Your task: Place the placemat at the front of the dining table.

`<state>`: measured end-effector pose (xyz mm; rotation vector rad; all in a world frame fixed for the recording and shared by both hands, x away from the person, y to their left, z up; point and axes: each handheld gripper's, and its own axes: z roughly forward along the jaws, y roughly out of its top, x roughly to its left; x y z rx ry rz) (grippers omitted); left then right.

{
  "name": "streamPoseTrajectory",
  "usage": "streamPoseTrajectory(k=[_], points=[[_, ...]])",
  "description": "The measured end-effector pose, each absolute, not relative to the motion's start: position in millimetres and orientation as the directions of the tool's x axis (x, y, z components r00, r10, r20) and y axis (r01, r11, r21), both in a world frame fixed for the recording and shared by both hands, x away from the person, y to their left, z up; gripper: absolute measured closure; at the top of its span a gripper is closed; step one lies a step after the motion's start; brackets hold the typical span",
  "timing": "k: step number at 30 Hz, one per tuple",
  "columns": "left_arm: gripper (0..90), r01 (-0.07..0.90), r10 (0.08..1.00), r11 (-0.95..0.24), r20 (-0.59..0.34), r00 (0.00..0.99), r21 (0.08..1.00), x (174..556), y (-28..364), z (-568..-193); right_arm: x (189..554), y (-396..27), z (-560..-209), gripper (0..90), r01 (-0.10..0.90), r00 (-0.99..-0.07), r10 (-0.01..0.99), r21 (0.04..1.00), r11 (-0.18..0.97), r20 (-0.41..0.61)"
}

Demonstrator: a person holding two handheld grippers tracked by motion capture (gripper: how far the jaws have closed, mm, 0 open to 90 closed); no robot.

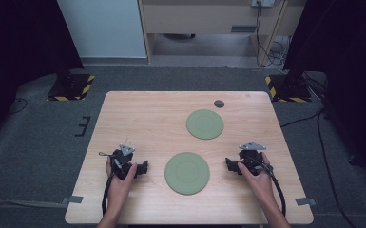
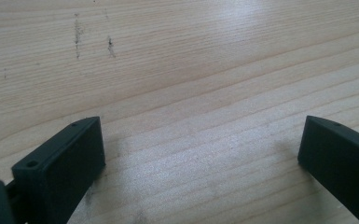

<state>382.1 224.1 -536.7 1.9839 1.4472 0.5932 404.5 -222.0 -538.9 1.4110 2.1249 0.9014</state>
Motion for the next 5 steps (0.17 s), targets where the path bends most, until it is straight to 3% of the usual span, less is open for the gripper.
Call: streamPoseTrajectory(k=[5], points=[[0.0,0.682,0.953,-0.220,0.005,0.303,0.697,382.0,224.0,-536.7,402.6,-222.6,-539.5,0.4,0.662,-0.359,0.933,0.706,0.251,0.005]])
